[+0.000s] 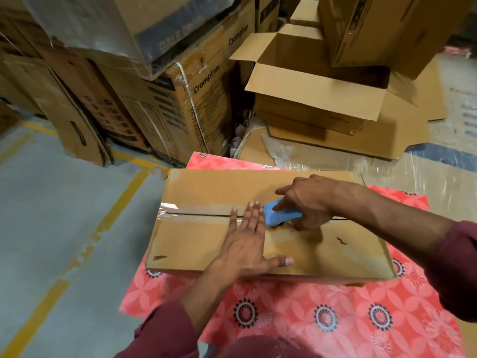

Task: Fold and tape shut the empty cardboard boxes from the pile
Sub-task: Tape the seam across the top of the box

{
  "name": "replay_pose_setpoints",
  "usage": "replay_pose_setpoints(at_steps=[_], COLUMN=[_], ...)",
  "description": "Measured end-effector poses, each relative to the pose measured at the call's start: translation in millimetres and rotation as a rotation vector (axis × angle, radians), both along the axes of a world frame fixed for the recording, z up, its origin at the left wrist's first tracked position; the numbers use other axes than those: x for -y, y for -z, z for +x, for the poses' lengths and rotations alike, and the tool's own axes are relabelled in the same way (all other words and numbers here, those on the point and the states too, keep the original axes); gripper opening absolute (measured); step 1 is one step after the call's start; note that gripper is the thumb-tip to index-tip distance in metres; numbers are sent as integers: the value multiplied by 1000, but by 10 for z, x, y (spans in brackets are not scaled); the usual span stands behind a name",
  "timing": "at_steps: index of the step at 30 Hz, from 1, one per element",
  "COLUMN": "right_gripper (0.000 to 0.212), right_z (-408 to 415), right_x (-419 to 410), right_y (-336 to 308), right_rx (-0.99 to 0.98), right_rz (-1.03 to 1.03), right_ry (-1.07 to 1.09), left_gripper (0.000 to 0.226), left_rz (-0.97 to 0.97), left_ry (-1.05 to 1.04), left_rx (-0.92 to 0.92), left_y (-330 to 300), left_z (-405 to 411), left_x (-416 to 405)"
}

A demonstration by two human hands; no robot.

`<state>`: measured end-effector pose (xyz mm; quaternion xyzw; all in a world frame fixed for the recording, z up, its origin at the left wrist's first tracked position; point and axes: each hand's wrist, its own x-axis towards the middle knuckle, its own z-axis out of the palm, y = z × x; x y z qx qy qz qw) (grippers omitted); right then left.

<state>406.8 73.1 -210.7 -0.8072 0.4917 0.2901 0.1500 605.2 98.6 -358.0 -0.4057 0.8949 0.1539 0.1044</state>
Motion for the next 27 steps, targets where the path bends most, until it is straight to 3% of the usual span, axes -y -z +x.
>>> replay_pose_setpoints(at_steps=[3, 7, 17, 21, 27], right_gripper=[72, 40, 9, 27, 32], right_z=[-34, 28, 306, 98, -333], right_x=[-40, -40, -52, -96, -230], right_y=[-15, 93, 150, 206, 192], right_rx=[68, 30, -58, -39, -84], right_rz=[-1, -63, -78, -79, -1], right_ry=[43, 21, -29, 8, 130], left_gripper=[132, 126, 124, 125, 125], left_rz=[-25, -49, -84, -96, -86], left_ry=[-5, 22, 77, 98, 116], left_rx=[-10, 13, 66, 48, 59], left_y=[42, 82, 96, 101, 81], left_z=[-31, 97, 430, 438, 463], left_x=[23, 85, 86, 41, 16])
